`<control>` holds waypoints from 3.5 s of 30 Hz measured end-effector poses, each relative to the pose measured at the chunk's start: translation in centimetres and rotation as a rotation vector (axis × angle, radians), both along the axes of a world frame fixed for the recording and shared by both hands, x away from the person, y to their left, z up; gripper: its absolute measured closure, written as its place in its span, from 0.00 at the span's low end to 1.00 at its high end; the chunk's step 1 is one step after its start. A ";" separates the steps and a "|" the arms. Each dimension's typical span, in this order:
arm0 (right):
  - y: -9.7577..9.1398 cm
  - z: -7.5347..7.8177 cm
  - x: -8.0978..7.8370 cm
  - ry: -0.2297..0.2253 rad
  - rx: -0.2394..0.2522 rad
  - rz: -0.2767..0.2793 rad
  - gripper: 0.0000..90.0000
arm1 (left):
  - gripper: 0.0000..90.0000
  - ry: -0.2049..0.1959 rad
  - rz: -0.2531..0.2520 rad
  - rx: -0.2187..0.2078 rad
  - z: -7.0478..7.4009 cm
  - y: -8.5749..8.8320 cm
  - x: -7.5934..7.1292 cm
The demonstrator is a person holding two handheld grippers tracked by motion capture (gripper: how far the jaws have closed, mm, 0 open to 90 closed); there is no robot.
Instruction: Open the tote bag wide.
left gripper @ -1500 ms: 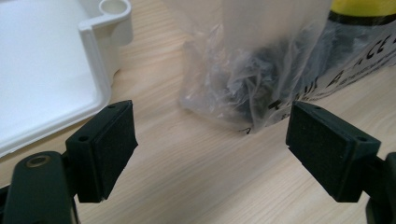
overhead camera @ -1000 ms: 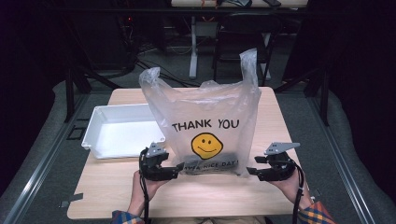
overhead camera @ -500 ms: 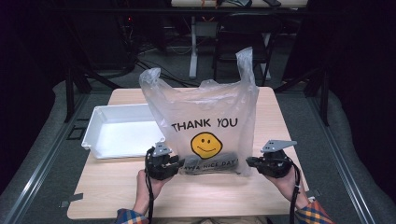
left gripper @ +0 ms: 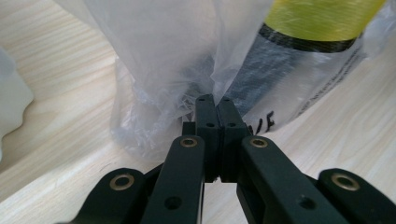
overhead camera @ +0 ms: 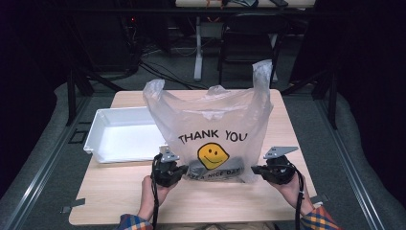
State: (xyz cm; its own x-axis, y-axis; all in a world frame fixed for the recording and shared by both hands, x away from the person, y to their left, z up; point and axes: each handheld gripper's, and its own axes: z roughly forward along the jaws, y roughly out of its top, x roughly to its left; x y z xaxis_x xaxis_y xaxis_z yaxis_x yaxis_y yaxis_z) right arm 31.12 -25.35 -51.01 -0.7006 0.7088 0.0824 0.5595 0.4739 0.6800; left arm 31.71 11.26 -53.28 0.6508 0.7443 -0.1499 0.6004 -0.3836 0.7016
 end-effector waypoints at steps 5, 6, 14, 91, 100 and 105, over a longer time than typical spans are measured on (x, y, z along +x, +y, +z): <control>0.2 -0.9 1.1 0.019 -0.020 -0.009 0.98 | 1.00 0.018 0.001 0.007 -0.3 0.1 0.2; 0.2 -1.0 1.3 0.031 -0.016 -0.004 0.93 | 1.00 0.019 -0.005 0.011 -0.3 0.0 0.2; -0.3 2.2 0.5 -0.080 0.063 0.022 0.58 | 1.00 0.034 -0.008 0.026 -0.6 0.0 0.4; -0.4 -0.2 2.2 0.011 0.060 -0.001 1.00 | 1.00 0.126 -0.073 -0.071 -0.4 1.8 1.8; -0.7 -0.2 2.0 0.034 0.059 0.006 1.00 | 1.00 0.154 -0.134 0.000 -0.7 2.0 1.9; -0.9 -1.4 2.6 0.102 0.006 -0.004 1.00 | 1.00 0.181 -0.131 -0.017 -1.2 1.6 1.8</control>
State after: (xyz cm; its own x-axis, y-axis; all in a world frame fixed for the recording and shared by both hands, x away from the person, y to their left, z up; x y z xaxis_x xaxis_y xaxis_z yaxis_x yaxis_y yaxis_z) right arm 33.72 -26.22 -52.38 -0.6851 0.7112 0.1575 0.6283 0.4675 0.6219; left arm 33.51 12.84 -54.44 0.7029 0.6518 -0.2847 0.6632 -0.4559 0.5936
